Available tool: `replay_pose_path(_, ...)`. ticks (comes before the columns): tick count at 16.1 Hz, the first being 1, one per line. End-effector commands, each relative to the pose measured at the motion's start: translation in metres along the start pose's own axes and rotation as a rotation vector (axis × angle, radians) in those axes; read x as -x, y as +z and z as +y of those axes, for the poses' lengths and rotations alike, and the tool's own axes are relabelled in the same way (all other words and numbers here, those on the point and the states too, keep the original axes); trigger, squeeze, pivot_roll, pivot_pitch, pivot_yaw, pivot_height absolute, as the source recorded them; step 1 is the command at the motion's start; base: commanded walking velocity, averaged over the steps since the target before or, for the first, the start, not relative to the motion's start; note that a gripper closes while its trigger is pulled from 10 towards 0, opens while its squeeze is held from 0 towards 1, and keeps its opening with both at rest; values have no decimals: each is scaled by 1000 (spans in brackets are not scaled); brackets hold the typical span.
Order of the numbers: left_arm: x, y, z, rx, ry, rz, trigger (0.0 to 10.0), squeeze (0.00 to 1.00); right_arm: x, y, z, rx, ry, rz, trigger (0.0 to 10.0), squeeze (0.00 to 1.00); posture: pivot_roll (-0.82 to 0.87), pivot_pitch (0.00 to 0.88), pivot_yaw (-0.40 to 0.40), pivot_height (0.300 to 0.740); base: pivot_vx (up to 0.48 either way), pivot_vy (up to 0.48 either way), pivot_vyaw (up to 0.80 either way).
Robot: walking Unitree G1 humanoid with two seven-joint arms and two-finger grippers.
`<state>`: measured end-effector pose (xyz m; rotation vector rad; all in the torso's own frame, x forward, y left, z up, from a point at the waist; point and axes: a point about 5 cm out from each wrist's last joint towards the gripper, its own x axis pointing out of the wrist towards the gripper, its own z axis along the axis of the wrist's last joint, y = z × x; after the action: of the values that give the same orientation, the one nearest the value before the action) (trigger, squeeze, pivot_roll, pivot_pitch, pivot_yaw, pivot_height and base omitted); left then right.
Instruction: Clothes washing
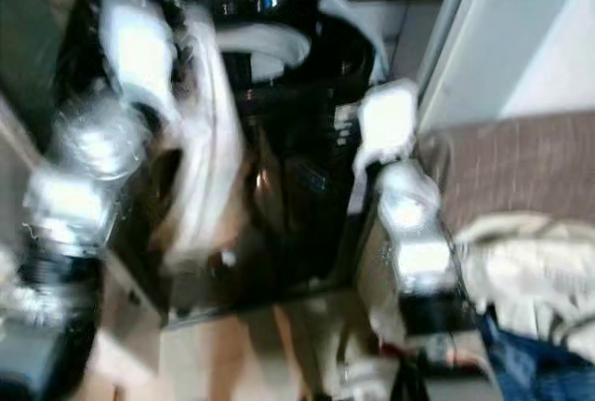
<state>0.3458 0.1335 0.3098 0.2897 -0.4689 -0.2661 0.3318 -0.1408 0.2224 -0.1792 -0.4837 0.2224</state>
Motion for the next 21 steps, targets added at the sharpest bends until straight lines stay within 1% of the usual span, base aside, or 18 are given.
replay_pose_path(1, -4, 17, 15, -16, 13, -58, 0, 0, -5, 13, 3, -27, 16, -49, 10000, 0, -52, 0, -1, 740, 480, 0, 0)
replay_pose_path(2, -24, 47, 33, -79, 3, -136, 0, 0, -5, 18, 0, -34, 23, -72, 10000, 0, -56, 0, 3, 740, 480, 0, 0)
replay_pose_path(3, -41, 67, 44, -153, -14, -177, 0, 0, 1, 11, -2, -40, 22, -51, 10000, 0, -61, 0, 12, 740, 480, 0, 0)
replay_pose_path(4, -59, 78, 51, -227, -36, -176, 0, 0, 12, 1, -3, -49, 18, -9, 10000, 0, -71, 0, 28, 740, 480, 0, 0)
replay_pose_path(5, -72, 82, 55, -280, -47, -151, 0, 0, 22, -6, -1, -62, 17, 24, 10000, 0, -82, 0, 41, 740, 480, 0, 0)
replay_pose_path(7, -84, 82, 58, -306, -52, -99, 0, 0, 37, -13, 5, -88, 32, 64, 10000, 0, -99, 0, 59, 740, 480, 0, 0)
replay_pose_path(8, -91, 84, 58, -323, -47, -73, 0, 0, 50, -17, 9, -104, 44, 94, 10000, 0, -125, 0, 79, 740, 480, 0, 0)
replay_pose_path(9, -94, 86, 58, -338, -38, -63, 0, 0, 56, -19, 11, -112, 53, 108, 10000, 0, -131, 0, 85, 740, 480, 0, 0)
replay_pose_path(10, -98, 93, 58, -352, -9, -59, 0, 0, 69, -19, 13, -130, 74, 128, 10000, 0, -156, 5, 105, 740, 480, 0, 0)
replay_pose_path(11, -100, 96, 58, -363, -4, -53, 0, 0, 74, -19, 14, -136, 79, 134, 10000, 0, -167, 8, 114, 740, 480, 0, 0)
replay_pose_path(12, -104, 103, 58, -410, 22, -50, 0, 0, 83, -18, 14, -152, 90, 150, 10000, 0, -196, 13, 143, 740, 480, 0, 0)
replay_pose_path(14, -105, 106, 60, -452, 60, -34, 0, 0, 90, -13, 18, -194, 100, 159, 10000, 0, -225, 17, 169, 740, 480, 0, 0)
replay_pose_path(15, -104, 106, 63, -442, 84, -28, 0, 0, 93, -11, 21, -217, 111, 165, 10000, 0, -233, 19, 178, 740, 480, 0, 0)
replay_pose_path(16, -103, 104, 67, -468, 102, -11, 0, 0, 97, -9, 24, -235, 124, 169, 10000, 0, -246, 22, 186, 740, 480, 0, 0)
replay_pose_path(18, -100, 89, 72, -468, 113, 49, 0, 0, 101, -5, 26, -243, 138, 177, 10000, 0, -252, 24, 189, 740, 480, 0, 0)
replay_pose_path(19, -97, 71, 72, -475, 98, 115, 0, 0, 101, -4, 26, -246, 140, 176, 10000, 0, -258, 27, 190, 740, 480, 0, 0)
replay_pose_path(20, -90, 39, 71, -510, 77, 232, 10000, 1000, 98, 2, 24, -250, 134, 165, 10000, 0, -263, 31, 185, 740, 0, 0, 0)
replay_pose_path(21, -87, 28, 70, -520, 65, 271, 10000, 1000, 97, 4, 24, -251, 133, 160, 10000, 0, -265, 32, 182, 740, 0, 0, 0)
